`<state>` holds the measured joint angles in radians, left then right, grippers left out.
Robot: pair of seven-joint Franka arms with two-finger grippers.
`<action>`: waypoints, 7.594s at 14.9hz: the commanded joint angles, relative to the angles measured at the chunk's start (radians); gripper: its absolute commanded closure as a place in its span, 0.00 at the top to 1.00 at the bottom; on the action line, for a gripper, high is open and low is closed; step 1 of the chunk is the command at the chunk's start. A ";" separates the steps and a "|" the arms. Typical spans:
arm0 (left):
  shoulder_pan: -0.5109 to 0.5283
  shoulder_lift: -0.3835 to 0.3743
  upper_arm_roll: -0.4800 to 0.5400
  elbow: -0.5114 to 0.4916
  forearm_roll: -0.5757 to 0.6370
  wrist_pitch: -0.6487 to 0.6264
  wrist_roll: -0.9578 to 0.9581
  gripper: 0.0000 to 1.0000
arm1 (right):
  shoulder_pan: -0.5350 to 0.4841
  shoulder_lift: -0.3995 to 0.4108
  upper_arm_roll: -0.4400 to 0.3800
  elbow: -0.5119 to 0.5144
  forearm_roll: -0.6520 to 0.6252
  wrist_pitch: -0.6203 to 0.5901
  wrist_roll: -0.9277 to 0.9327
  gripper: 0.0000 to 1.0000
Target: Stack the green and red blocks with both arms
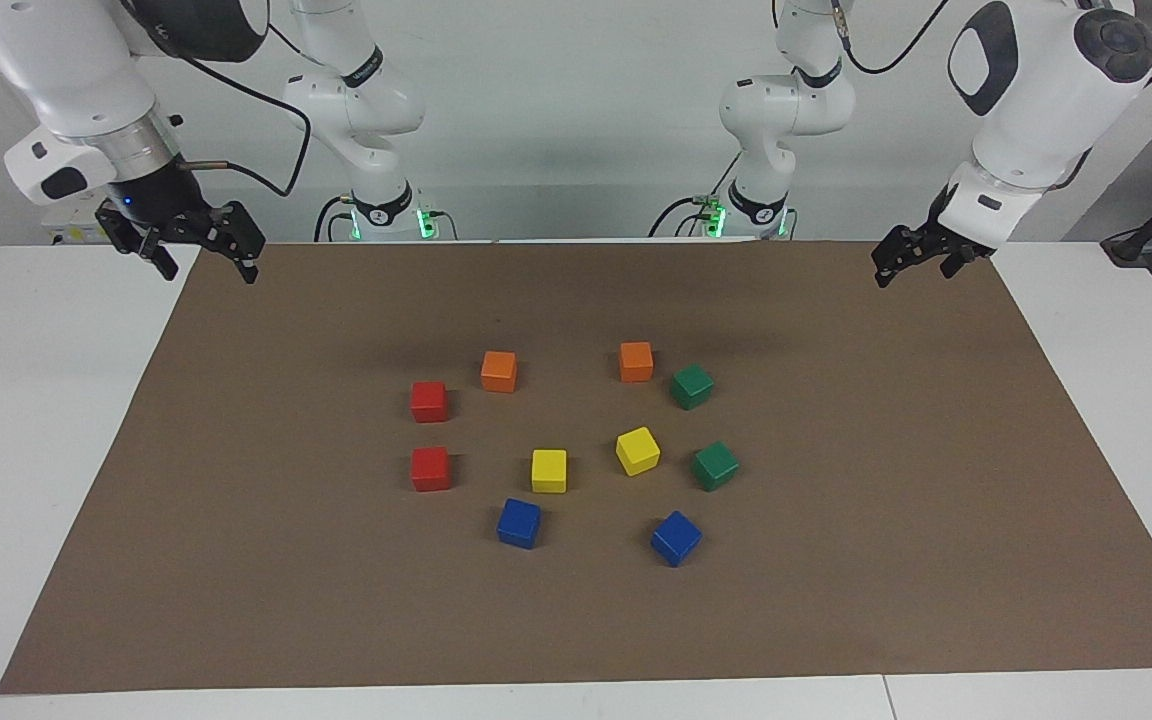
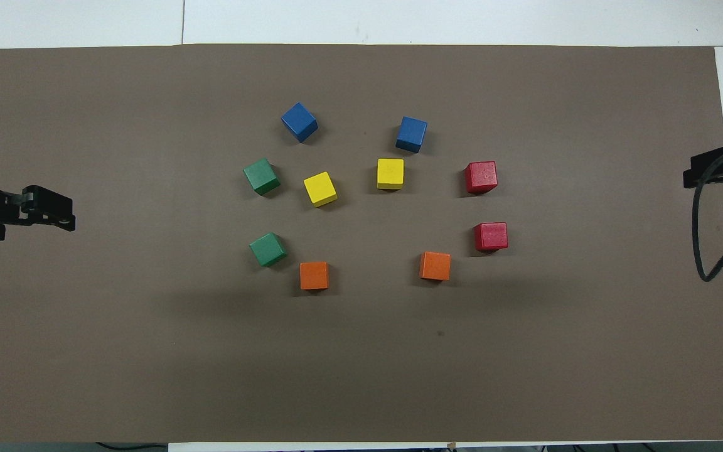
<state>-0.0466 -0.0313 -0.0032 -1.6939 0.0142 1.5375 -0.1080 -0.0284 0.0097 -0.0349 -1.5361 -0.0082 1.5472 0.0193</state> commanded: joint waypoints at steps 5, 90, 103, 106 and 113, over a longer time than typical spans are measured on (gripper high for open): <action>0.005 -0.033 -0.003 -0.038 0.015 0.023 0.007 1.00 | -0.012 -0.010 0.012 -0.018 0.008 -0.010 -0.006 1.00; 0.083 0.387 -0.018 -0.194 -0.008 0.665 0.255 0.00 | -0.011 0.162 0.026 -0.564 0.033 0.712 -0.205 0.00; 0.090 0.383 -0.018 -0.213 -0.010 0.659 0.071 0.00 | -0.051 0.159 0.024 -0.596 0.033 0.717 -0.271 0.00; 0.090 0.381 -0.018 -0.222 -0.010 0.665 0.071 0.00 | -0.054 0.170 0.023 -0.595 0.033 0.722 -0.272 0.00; 0.088 0.376 -0.018 -0.237 -0.010 0.681 0.071 1.00 | -0.053 0.176 0.021 -0.596 0.030 0.731 -0.254 0.00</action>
<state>0.0406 0.3582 -0.0222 -1.9099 0.0095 2.2009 -0.0285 -0.0678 0.1889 -0.0201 -2.1241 0.0140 2.2665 -0.2264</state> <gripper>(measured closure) 0.445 0.441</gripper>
